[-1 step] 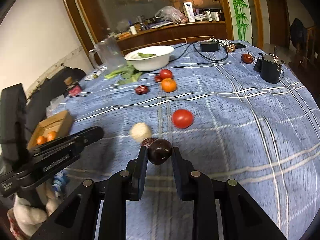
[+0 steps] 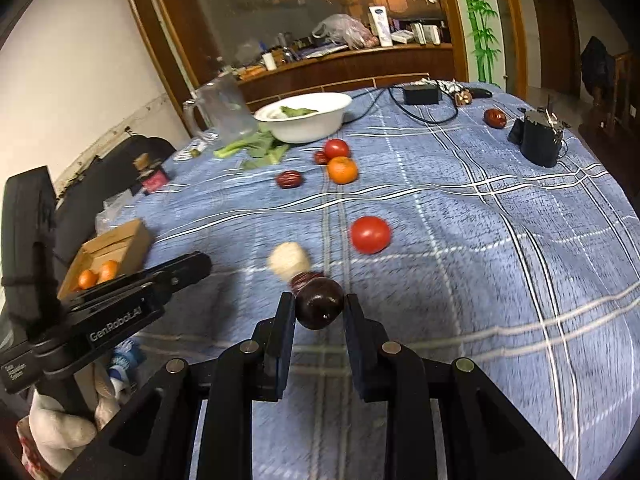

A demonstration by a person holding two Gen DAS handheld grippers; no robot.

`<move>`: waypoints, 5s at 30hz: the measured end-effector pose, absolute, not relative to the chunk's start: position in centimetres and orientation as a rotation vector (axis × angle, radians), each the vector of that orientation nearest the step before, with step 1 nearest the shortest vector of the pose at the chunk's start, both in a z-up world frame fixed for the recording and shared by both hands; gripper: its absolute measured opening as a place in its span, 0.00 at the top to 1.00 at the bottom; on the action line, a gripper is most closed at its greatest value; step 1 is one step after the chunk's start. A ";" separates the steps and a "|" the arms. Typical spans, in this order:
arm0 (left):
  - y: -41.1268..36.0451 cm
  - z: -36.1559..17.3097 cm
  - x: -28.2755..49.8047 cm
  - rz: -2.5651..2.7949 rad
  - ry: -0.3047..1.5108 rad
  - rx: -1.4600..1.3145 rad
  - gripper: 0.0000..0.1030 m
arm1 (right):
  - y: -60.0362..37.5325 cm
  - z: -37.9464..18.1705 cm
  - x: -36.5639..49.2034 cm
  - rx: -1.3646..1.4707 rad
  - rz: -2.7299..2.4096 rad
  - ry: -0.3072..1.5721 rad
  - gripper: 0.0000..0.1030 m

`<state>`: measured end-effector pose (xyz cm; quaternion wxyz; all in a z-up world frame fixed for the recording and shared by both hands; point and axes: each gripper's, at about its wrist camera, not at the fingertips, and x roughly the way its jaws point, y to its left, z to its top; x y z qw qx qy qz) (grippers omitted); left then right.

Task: Organize fruits
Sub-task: 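Carry both dark dates into the box and open both tools, then withdraw both open tools from the box over the table, then grasp a beige ball with the left tool while the right tool grasps a red tomato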

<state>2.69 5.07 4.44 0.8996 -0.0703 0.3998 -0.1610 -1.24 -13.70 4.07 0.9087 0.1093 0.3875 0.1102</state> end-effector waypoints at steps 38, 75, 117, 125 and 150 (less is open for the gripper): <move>29.8 3.6 -10.2 0.206 0.837 -0.328 0.82 | 14.5 2.9 -5.5 -0.128 0.687 0.954 0.74; 22.8 10.1 -14.4 0.102 0.756 -0.288 0.18 | 1.7 6.5 -9.8 0.211 0.542 0.853 0.51; 10.0 10.2 -13.9 0.066 0.745 0.113 0.17 | -9.1 3.8 -9.7 0.429 0.398 0.867 0.48; 10.1 9.0 -12.1 0.017 0.791 0.078 0.17 | -12.5 3.7 -8.0 0.408 0.323 0.880 0.48; 3.8 5.2 1.2 -0.209 0.916 -0.054 0.35 | -16.4 0.9 8.8 0.232 0.174 0.928 0.48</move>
